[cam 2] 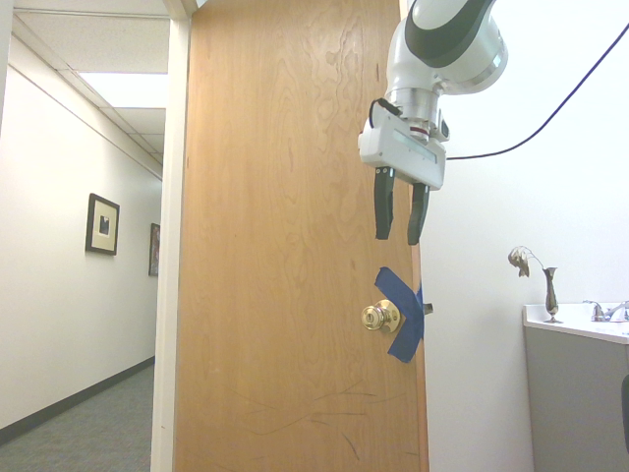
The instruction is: Close door
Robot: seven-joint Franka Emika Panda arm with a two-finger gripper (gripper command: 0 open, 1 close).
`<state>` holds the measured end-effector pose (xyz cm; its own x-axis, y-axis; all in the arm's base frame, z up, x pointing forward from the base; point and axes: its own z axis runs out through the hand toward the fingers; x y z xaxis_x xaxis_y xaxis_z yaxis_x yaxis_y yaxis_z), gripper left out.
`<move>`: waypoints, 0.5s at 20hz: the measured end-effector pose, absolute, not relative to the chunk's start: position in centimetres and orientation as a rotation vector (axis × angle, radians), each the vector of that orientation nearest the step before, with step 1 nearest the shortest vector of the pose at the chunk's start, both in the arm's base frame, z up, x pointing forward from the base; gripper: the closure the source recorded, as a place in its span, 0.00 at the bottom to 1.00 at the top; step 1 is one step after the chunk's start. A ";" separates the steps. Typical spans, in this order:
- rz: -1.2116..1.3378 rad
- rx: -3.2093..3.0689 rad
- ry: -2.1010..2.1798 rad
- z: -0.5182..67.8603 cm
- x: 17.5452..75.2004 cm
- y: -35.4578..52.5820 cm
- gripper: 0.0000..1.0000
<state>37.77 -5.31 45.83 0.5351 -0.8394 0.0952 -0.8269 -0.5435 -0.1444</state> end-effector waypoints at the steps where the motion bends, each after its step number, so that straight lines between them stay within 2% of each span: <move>1: -0.237 -2.657 1.485 46.0 37.5 -6.5 0.00; 10: -0.281 -2.401 1.754 49.3 34.3 -18.7 0.00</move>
